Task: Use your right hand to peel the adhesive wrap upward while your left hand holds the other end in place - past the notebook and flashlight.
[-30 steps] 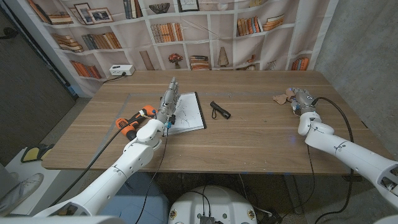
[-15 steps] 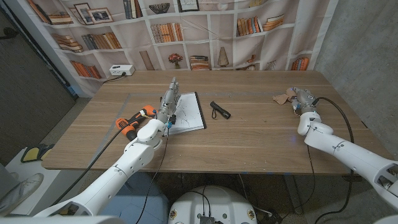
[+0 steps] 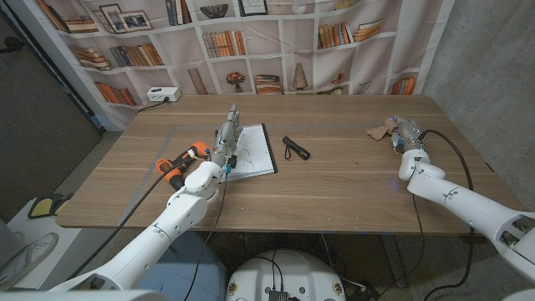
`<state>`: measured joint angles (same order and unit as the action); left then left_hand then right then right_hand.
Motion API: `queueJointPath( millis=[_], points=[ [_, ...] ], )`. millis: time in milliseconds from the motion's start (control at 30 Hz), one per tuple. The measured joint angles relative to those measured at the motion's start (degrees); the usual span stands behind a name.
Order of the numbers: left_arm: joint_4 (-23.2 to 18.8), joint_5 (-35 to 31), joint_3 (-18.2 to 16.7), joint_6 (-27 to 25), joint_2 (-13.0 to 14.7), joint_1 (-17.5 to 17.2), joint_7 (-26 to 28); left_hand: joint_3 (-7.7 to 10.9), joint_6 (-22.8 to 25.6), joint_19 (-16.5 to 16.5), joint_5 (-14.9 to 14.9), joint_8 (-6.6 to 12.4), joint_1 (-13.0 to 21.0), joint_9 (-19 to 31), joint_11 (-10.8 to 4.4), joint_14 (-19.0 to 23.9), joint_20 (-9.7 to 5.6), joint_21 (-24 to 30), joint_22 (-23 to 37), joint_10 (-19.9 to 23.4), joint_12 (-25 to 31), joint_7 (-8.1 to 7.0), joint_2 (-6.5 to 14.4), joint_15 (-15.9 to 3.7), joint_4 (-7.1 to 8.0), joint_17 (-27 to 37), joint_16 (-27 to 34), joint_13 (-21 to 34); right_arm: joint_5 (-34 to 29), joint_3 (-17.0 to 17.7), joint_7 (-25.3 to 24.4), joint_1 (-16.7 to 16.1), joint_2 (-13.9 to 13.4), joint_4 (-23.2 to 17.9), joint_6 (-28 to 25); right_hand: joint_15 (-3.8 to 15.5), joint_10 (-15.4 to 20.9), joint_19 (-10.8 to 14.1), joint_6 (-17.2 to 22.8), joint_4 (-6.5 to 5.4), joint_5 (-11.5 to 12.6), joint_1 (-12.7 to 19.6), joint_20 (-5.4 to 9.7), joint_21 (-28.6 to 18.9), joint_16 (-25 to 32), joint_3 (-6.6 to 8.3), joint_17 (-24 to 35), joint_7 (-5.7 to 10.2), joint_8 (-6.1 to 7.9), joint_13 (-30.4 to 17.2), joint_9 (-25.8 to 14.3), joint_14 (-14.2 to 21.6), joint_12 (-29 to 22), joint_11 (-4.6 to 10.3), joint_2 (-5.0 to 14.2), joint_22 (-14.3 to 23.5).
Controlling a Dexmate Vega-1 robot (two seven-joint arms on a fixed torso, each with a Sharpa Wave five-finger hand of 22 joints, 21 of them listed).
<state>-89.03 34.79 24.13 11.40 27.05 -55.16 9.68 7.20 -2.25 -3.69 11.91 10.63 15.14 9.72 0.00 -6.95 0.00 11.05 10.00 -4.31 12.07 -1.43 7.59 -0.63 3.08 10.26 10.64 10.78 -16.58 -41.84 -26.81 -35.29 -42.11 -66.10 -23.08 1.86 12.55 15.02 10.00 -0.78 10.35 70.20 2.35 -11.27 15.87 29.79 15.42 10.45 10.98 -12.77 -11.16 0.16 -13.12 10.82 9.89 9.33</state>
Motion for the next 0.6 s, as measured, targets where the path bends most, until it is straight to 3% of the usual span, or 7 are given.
queueJointPath(
  millis=[600],
  points=[
    [-0.04,-0.06,0.34,-0.32,-0.29,0.03,-0.1,0.0,0.0,0.0,0.0,0.0,-0.29,0.0,0.0,0.0,0.0,0.0,0.0,0.0,0.0,0.0,-0.29,0.01,0.0,0.0,0.0,0.0,-0.1,-0.42,-0.54,0.57,-0.16,0.86,0.83,0.18,-1.26,0.62,-1.02,1.26,0.0,-0.23,-0.19,0.0,-0.21,-1.27,-0.77,-0.21,0.0,0.01,0.01,0.19,0.63,-0.14,-0.23,0.01]
  ],
)
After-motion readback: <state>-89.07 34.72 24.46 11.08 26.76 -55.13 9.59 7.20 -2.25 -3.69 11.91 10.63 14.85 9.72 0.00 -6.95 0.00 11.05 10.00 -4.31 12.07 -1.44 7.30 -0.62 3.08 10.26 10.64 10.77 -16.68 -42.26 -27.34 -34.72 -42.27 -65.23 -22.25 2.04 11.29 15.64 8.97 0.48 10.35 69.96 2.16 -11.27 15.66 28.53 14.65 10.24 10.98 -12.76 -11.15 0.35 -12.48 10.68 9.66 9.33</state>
